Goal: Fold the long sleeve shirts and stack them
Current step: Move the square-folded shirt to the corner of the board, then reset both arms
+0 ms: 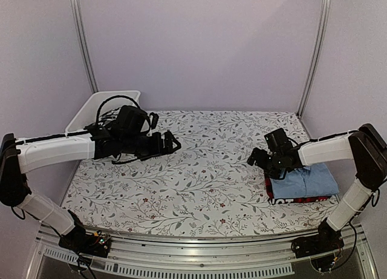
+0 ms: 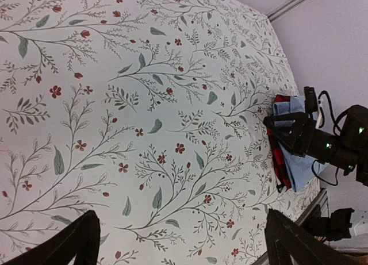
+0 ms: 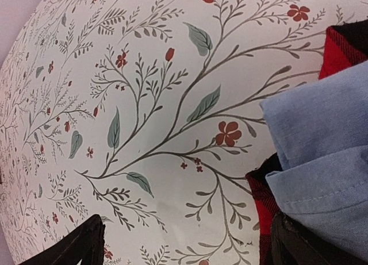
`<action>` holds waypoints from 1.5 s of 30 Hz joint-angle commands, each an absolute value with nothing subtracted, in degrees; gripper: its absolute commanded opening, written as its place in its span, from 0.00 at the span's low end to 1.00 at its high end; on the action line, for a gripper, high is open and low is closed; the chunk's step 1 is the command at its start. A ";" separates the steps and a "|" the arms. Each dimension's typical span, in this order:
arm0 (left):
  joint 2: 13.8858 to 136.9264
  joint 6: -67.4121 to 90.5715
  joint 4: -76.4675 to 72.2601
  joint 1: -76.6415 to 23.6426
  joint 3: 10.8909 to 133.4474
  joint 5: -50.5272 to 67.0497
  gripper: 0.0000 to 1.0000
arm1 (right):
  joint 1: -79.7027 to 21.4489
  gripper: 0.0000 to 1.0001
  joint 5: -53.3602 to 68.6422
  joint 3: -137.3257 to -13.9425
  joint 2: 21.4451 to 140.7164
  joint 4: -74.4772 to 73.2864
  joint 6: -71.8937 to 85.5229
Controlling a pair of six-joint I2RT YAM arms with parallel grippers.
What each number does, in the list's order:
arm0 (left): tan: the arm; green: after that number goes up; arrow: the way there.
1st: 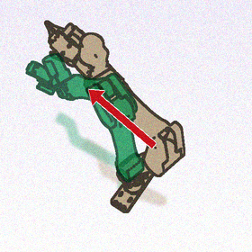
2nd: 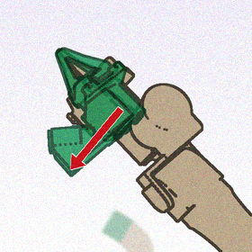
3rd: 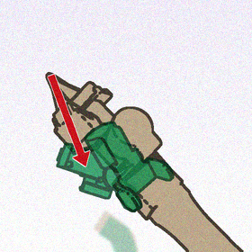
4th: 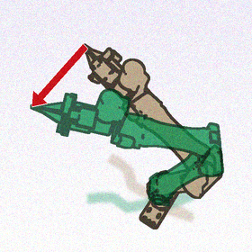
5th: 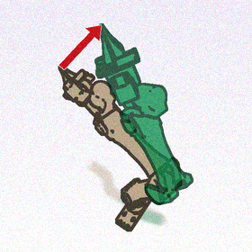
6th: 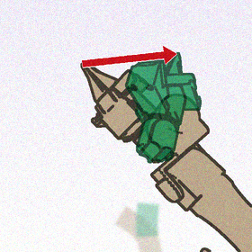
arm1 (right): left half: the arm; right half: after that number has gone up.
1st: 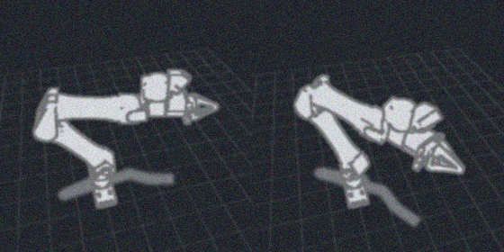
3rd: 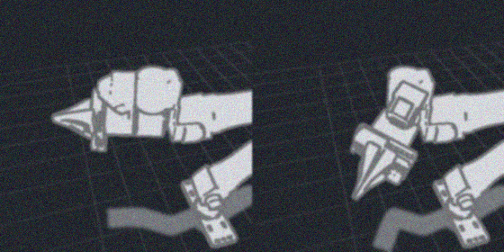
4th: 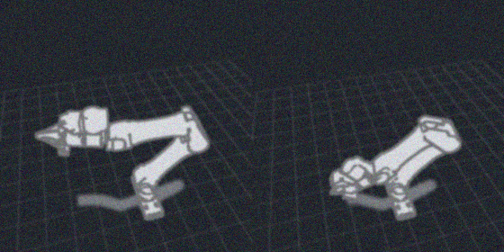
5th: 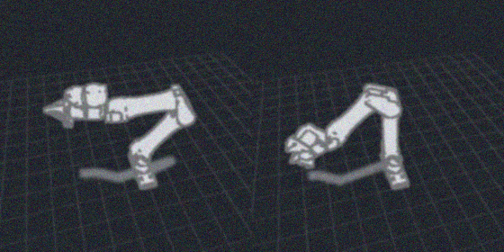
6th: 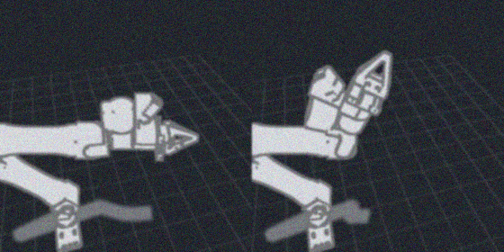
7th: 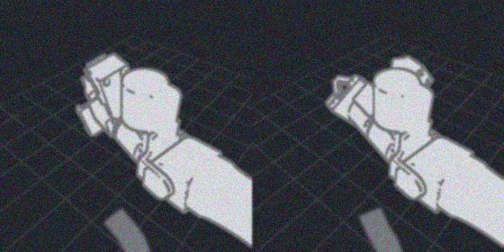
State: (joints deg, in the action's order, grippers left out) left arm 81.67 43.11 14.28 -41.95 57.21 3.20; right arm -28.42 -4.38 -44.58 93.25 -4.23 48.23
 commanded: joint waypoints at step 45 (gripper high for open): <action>66.49 29.39 14.81 -38.65 57.50 -7.67 1.00 | -49.48 0.99 -22.35 -56.29 59.00 -11.33 25.45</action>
State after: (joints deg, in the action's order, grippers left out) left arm 67.40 29.95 14.55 -39.42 57.36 -6.94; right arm -49.23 -19.84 -57.95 59.72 -11.60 27.05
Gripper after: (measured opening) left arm 0.996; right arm 0.989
